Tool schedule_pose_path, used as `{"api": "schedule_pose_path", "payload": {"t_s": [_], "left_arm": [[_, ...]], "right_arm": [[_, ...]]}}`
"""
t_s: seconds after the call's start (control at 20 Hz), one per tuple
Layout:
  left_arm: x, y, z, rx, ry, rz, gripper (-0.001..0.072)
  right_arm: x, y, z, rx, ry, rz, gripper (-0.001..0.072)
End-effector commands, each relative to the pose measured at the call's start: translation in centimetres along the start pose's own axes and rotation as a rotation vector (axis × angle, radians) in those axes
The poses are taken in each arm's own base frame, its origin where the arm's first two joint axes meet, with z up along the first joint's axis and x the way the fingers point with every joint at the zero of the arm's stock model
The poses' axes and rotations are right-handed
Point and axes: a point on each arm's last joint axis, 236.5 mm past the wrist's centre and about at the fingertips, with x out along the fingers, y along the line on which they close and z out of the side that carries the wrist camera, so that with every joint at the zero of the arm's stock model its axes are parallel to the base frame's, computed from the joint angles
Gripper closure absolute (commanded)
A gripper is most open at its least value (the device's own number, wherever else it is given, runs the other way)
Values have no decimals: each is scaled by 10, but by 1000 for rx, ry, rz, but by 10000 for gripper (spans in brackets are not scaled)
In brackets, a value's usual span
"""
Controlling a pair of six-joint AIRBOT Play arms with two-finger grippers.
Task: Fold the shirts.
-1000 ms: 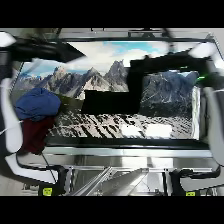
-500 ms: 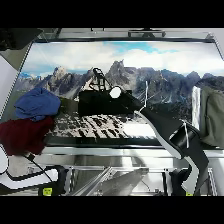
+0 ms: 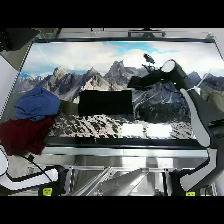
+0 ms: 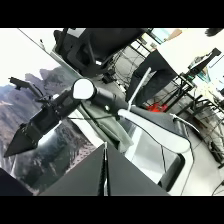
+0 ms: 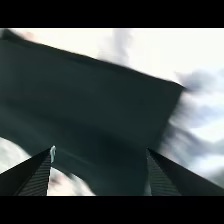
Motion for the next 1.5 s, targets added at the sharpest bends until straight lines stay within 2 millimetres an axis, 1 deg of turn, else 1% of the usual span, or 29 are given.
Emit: {"api": "schedule_pose_path", "payload": {"t_s": [0.0, 0.05, 0.1, 0.15, 0.25, 0.35, 0.45, 0.5, 0.55, 0.6, 0.7, 0.8, 0.9, 1.0, 1.05, 1.1, 1.15, 1.2, 1.3, 1.35, 1.4, 1.45], "left_arm": [[0, -1, -1, 2, 6, -3, 683], [0, -1, -1, 3, 6, -3, 684], [0, -1, -1, 5, 6, -3, 684], [0, -1, -2, 6, 6, -3, 684], [0, -1, -3, 6, 10, -5, 683], [0, -2, -4, 6, 17, -8, 684], [0, -3, -6, 6, 25, -12, 684], [0, -3, -7, 7, 27, -13, 684], [0, -3, -7, 7, 29, -14, 684], [0, -3, -7, 6, 29, -14, 684], [0, -3, -7, 7, 29, -14, 684], [0, -3, -7, 6, 28, -14, 684], [0, -3, -7, 6, 29, -14, 684], [0, -3, -7, 6, 29, -14, 684], [0, -3, -7, 6, 29, -14, 684], [0, -3, -7, 6, 29, -14, 684], [0, -3, -7, 6, 30, -14, 684], [0, -3, -7, 6, 30, -14, 684], [-1, -5, -10, 6, 42, -20, 684], [-1, -6, -13, 6, 54, -25, 684], [-1, -7, -15, 7, 65, -30, 684], [-1, -8, -17, 7, 73, -34, 684]], "right_arm": [[9, -58, -33, 127, 139, -54, 66], [24, -60, -39, 146, 165, -37, 66], [39, -56, -44, 161, 187, 0, 66], [54, -47, -48, 169, 201, 53, 66], [78, -21, -50, 168, 203, 166, 68], [96, -1, -49, 162, 186, 221, 76], [106, 10, -46, 156, 166, 232, 78], [107, 14, -45, 160, 159, 242, 161], [105, 19, -43, 171, 155, 262, 489], [102, 25, -40, 175, 147, 280, 679], [86, 35, -28, 152, 116, 295, 685], [54, 42, 5, 140, 19, 301, 686], [-1, 46, 48, 162, -114, 308, 686], [-73, 41, 89, 212, -272, 313, 686], [-111, 34, 104, 257, -349, 311, 686], [-153, 22, 114, 313, -429, 298, 686], [-194, 6, 119, 376, -503, 273, 686], [-232, -11, 119, 435, -566, 239, 686], [-308, -48, 104, 563, -690, 150, 686], [-342, -65, 90, 620, -744, 100, 686], [-374, -84, 71, 682, -791, 34, 686], [-398, -104, 47, 753, -812, -46, 685]]}}
